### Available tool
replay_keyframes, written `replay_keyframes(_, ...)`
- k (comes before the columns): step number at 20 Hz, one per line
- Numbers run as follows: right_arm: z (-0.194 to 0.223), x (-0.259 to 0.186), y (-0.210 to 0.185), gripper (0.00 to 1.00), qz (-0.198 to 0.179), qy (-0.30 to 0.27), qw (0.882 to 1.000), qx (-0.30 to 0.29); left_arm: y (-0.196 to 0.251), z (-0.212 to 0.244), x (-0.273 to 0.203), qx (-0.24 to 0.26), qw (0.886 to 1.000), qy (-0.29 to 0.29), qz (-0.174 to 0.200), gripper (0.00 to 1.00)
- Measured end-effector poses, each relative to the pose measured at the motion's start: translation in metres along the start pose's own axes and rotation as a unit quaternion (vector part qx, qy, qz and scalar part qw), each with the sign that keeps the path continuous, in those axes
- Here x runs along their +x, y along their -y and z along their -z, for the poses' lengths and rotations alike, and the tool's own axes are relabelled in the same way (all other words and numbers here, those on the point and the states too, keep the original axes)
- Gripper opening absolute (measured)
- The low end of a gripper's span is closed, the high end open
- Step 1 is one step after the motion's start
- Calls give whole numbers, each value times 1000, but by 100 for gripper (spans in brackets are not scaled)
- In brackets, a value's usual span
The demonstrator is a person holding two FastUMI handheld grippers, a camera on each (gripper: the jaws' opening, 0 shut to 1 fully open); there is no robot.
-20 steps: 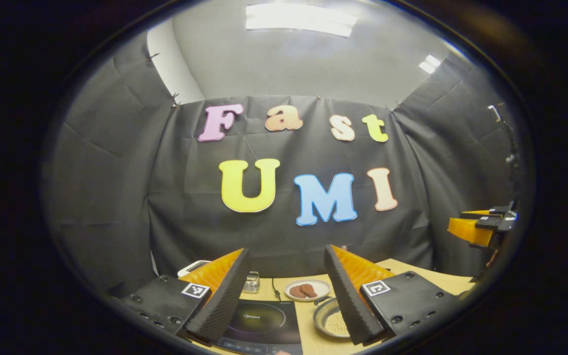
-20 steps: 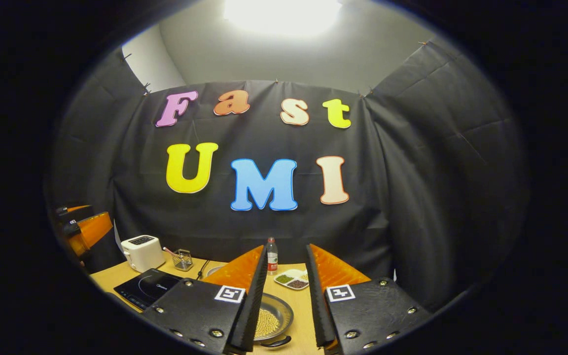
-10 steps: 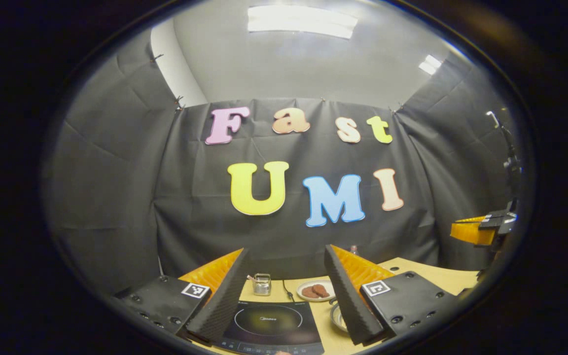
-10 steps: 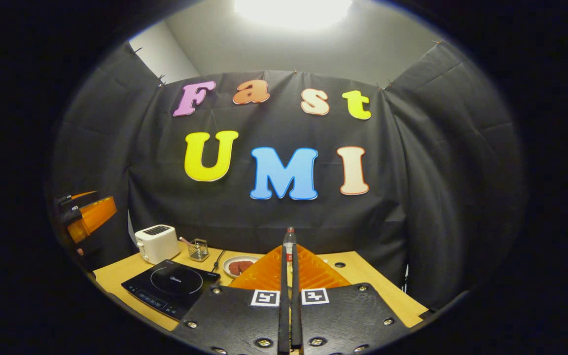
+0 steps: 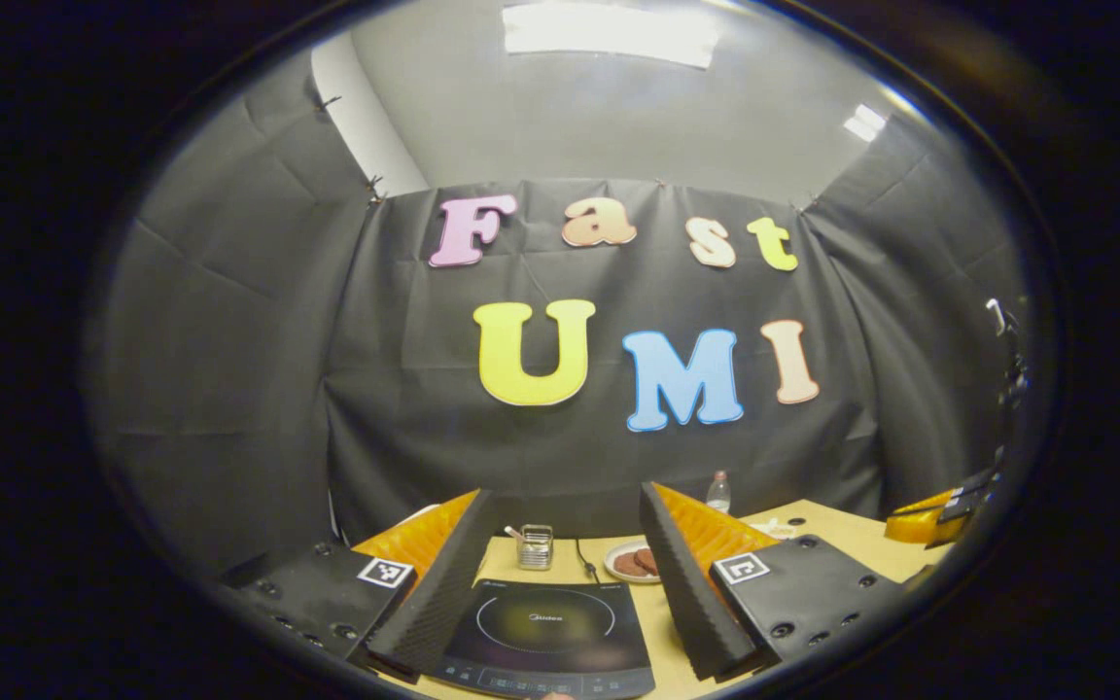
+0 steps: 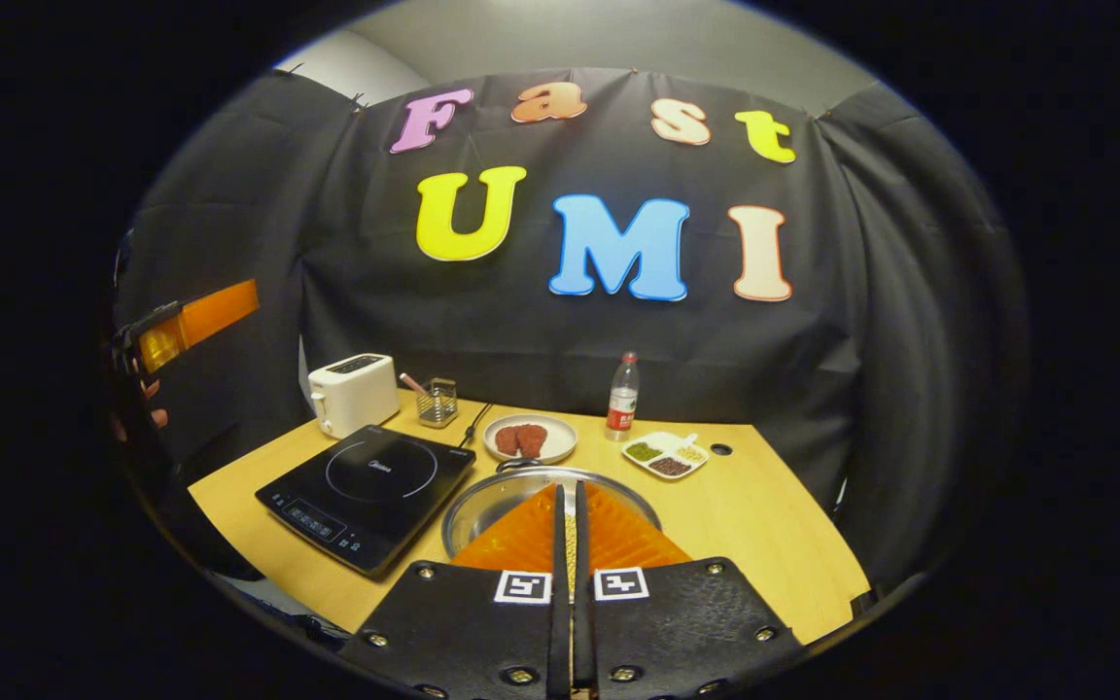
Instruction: First push the handle of the pot to place it horizontally, then grasp the pot with both hands and set it on the induction cooktop.
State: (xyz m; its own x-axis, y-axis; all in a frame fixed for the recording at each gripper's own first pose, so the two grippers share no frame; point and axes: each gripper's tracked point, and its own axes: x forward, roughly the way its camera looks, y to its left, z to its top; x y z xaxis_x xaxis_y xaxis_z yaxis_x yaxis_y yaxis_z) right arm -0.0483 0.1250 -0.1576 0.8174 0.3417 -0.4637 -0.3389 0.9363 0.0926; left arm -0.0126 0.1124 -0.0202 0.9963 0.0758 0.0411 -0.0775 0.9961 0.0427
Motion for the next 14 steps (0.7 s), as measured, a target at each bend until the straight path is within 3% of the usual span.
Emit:
replay_keyframes(8, 88, 17, -10, 2, -94, -126, 987, -18, 8, 18, 22, 3, 999, -21, -33, 96)
replay_keyframes(14, 134, 26, -8, 2, -132, -197, 971, -33, 21, 34, 40, 7, 999, -38, -38, 99)
